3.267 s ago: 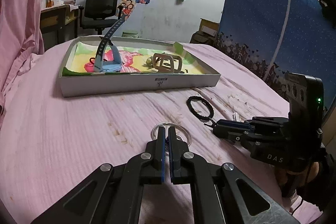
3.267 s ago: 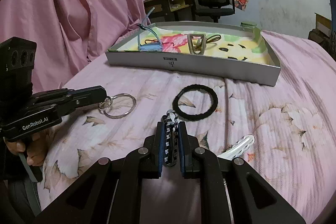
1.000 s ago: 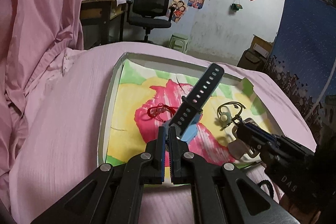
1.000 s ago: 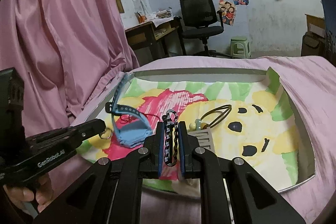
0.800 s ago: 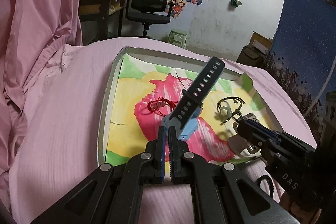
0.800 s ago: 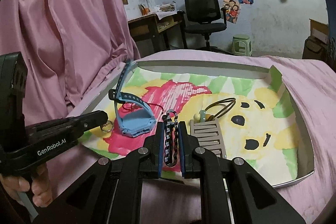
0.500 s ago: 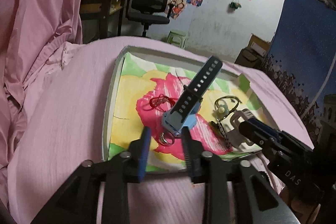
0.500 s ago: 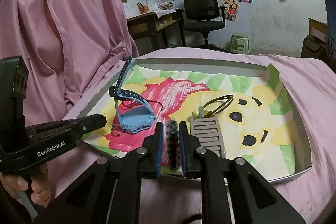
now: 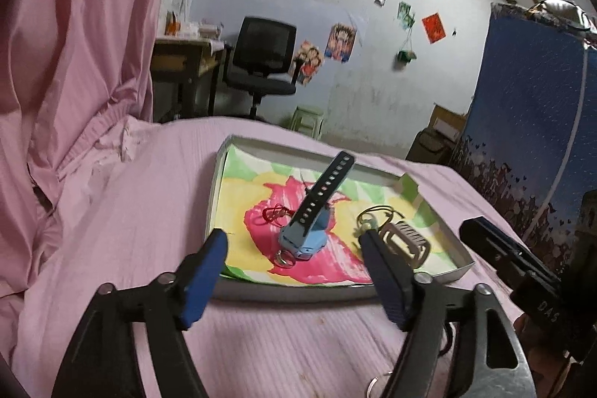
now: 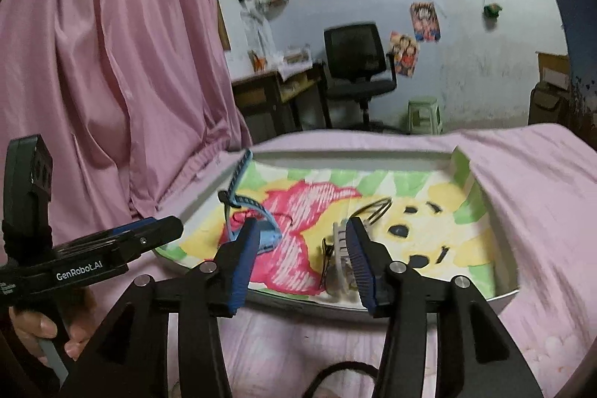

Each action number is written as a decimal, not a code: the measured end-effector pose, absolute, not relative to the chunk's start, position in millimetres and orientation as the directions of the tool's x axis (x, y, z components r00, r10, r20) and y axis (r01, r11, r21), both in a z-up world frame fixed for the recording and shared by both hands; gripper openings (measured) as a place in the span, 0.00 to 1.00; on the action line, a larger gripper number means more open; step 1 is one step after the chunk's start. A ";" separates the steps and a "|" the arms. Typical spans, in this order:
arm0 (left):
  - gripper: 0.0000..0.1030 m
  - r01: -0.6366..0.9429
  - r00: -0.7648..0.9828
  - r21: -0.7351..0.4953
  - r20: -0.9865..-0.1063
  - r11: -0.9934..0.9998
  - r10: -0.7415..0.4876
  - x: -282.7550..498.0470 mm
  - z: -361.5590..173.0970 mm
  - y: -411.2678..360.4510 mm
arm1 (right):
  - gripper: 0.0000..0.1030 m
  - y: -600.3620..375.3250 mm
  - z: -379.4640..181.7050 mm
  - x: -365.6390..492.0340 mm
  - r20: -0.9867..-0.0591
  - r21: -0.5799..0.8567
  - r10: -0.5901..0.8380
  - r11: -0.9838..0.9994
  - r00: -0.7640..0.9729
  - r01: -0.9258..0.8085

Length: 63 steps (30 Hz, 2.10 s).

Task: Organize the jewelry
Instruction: 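Withdraw both open tools from the tray toward the remaining items, then grasp the large silver ring with the left tool while the right tool grasps the white plastic clip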

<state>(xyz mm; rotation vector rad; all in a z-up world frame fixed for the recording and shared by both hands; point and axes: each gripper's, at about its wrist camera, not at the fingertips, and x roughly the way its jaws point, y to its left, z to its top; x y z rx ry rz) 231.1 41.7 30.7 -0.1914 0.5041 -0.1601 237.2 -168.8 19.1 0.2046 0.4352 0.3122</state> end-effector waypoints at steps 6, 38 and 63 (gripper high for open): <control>0.87 0.127 0.895 -0.199 -0.399 0.972 -0.198 196.8 35.9 33.2 | 0.65 -183.8 34.3 201.2 -0.294 0.239 0.310 0.940 0.904 -0.245; 0.98 0.187 0.896 -0.112 -0.388 0.976 -0.216 100.9 10.6 2.2 | 0.96 -236.5 13.9 93.1 -0.347 0.189 0.243 0.964 0.906 -0.186; 0.71 0.333 0.685 -0.138 -0.644 0.933 -0.340 153.2 -23.7 -21.3 | 0.72 -232.6 -42.5 138.9 -0.638 0.273 0.299 0.950 0.709 -0.154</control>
